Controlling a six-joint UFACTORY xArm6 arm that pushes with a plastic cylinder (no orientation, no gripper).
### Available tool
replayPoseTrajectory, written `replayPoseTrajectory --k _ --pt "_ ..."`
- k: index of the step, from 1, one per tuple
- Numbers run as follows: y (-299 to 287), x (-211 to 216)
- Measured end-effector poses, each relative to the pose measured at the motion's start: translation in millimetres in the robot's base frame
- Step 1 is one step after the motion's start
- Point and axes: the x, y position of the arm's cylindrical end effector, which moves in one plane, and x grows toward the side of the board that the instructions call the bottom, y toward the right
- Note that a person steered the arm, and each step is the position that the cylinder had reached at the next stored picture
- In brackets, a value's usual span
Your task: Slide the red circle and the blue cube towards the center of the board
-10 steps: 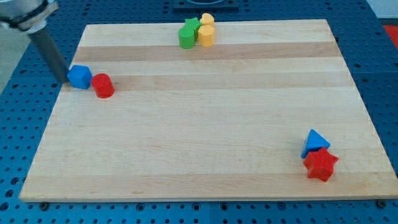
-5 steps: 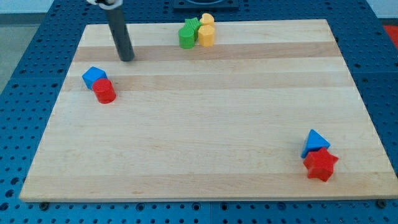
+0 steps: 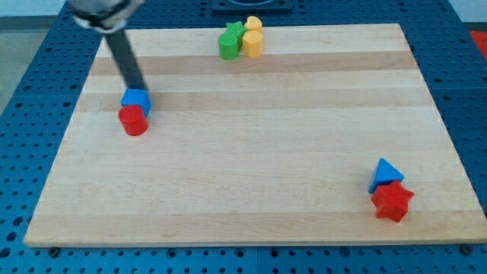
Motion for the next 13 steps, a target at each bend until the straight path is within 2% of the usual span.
replayPoseTrajectory --k 1,2,3,4,5,6,7,9,10,12,13 --pt "34.8 8.4" --pt "21.3 -19.7" --pt "-16.5 -56.7" --pt "-78.6 -47.8" --pt "-110.6 -11.9" --pt "-110.6 19.8" --pt "-76.4 25.9" --pt "28.8 25.8" --pt "26.4 25.7" --pt "-89.7 21.7" --pt "-87.4 50.8"
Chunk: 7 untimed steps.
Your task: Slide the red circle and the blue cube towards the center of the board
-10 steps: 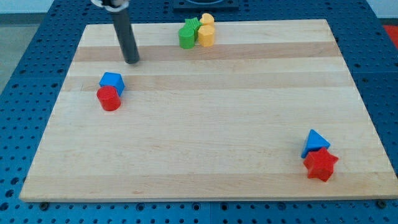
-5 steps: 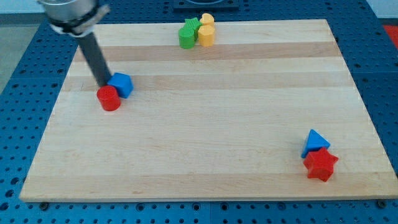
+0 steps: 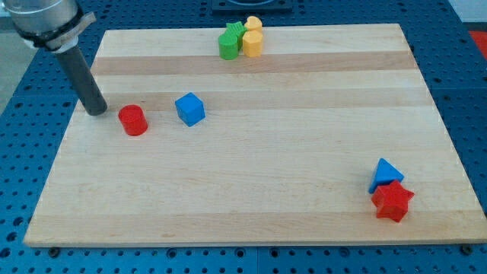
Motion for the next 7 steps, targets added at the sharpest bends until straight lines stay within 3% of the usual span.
replayPoseTrajectory --k 2,3,5,6,7 --pt "127.4 0.5" --pt "127.2 0.6" --pt "51.9 13.8" --pt "67.9 49.0" --pt "109.8 53.6"
